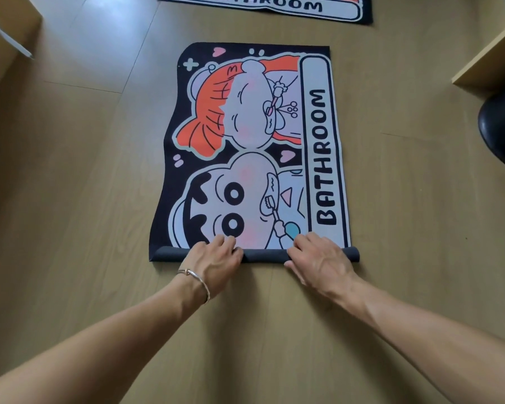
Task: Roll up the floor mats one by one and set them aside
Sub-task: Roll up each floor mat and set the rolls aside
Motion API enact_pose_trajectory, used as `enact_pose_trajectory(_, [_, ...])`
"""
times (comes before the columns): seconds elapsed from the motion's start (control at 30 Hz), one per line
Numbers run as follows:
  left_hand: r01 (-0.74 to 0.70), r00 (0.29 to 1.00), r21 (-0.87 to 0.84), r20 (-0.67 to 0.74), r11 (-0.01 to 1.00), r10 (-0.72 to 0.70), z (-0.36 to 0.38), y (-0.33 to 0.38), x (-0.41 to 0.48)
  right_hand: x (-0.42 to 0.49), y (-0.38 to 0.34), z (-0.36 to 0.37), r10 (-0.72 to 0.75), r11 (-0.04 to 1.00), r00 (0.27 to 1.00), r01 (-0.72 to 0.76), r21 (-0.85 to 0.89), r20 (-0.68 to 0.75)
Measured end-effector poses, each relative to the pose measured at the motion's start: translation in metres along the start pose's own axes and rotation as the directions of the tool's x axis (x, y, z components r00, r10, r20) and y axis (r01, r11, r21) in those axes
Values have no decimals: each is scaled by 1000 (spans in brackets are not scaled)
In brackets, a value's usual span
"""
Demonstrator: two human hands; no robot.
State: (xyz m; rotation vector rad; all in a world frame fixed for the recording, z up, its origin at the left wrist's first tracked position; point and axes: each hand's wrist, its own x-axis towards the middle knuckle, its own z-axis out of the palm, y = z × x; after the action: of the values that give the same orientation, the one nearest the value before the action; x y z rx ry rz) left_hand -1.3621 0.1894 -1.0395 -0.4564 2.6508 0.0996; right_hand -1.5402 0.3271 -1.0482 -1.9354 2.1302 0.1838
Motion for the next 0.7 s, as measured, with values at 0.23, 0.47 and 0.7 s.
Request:
enact_pose_trajectory(0.23, [123,992,-239,45,963,-116,-8,-18,18,10,4,-12,79,989,997,-78,125,-1])
enact_pose_trajectory(0.47, [179,983,-182,2,967,-182,-11,-9,18,14,4,-7,79,990,992,-66,128,-99])
enact_pose_trajectory(0.7, [13,998,-90,-63,996,-19,1,-23,3,1,10,1,70,996,997,-68,61,-33])
